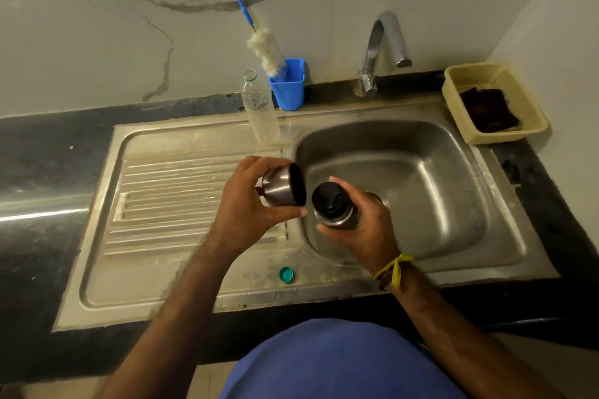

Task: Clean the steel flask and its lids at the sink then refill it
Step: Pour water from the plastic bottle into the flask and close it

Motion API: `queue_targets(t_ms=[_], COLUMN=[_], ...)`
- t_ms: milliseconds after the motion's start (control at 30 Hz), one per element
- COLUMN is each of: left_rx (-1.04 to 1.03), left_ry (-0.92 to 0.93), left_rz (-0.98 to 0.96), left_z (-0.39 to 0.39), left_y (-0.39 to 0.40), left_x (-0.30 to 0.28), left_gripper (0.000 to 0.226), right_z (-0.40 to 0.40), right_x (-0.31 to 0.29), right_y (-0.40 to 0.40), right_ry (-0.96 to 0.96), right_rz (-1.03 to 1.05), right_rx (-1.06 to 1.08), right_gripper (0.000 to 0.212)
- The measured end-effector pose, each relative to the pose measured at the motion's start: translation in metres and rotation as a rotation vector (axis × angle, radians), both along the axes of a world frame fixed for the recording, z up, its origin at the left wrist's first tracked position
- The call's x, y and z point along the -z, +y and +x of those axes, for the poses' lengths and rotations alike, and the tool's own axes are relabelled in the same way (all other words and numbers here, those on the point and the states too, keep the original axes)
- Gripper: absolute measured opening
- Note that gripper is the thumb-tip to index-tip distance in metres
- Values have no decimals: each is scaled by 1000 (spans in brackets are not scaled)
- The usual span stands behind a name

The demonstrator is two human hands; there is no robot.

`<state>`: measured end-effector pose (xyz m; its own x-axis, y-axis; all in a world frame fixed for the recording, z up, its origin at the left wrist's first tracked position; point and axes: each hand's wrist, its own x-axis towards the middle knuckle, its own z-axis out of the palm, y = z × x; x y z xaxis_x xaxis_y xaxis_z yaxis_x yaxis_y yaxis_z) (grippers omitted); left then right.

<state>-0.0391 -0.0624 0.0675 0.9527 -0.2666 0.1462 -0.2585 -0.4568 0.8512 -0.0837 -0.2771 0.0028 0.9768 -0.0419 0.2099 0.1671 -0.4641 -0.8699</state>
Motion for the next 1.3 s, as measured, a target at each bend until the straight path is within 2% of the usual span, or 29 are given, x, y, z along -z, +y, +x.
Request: queue_targets(t_ms=[167, 300, 400, 467, 533, 633, 700, 800, 833, 900, 967, 1000, 1067, 1100, 1167, 1233, 1300], left_rx=[181, 248, 378, 458, 495, 342, 221, 268, 336, 451, 366, 270, 122, 112, 226, 417, 387], left_ry=[-71, -235, -285, -229, -91, 14, 0, -44, -31, 41, 129, 147, 69, 11, -19, 3, 58], left_rz=[278, 436, 384, 372, 387, 522, 628, 561, 526, 438, 416, 462, 630, 668, 607, 454, 376], left_z=[0, -7, -3, -1, -4, -9, -10, -6, -5, -3, -8, -10, -14, -15, -17, -17, -21], left_y=[-19, -45, -50, -49, -47, -49, -57, -60, -58, -53, -58, -63, -72, -74, -72, -66, -65], left_x=[-23, -18, -19, -22, -24, -30, -36, -41, -43, -46, -50, -48, -45, -42, -46, -51, -55], left_gripper=[88, 69, 63, 75, 96, 107, 94, 58, 58, 74, 92, 93, 77, 65, 45, 56, 73], right_z=[-2, -5, -6, -8, -9, -8, -6, -5, -6, -7, -8, -8, -8, -8, -9, -10, -11], right_x=[-7, -8, -6, -6, -8, -12, -12, -11, -10, -9, -8, -8, -8, -7, -5, -4, -4], right_y=[8, 7, 1, -2, -3, -6, -9, -10, -10, -10, -12, -13, -12, -11, -10, -11, -11], right_ry=[81, 107, 131, 132, 123, 113, 120, 125, 131, 143, 152, 150, 144, 140, 132, 142, 149], right_rz=[-43, -62, 14, 32, 35, 39, 45, 18, 6, 6, 26, 33, 35, 26, 2, 4, 8], right_rx=[19, -32, -29, -20, -14, -15, -18, -20, -22, -29, -37, -38, -45, -55, -70, -70, -67], right_gripper=[108, 129, 136, 139, 141, 139, 136, 137, 138, 140, 139, 139, 138, 138, 137, 138, 138])
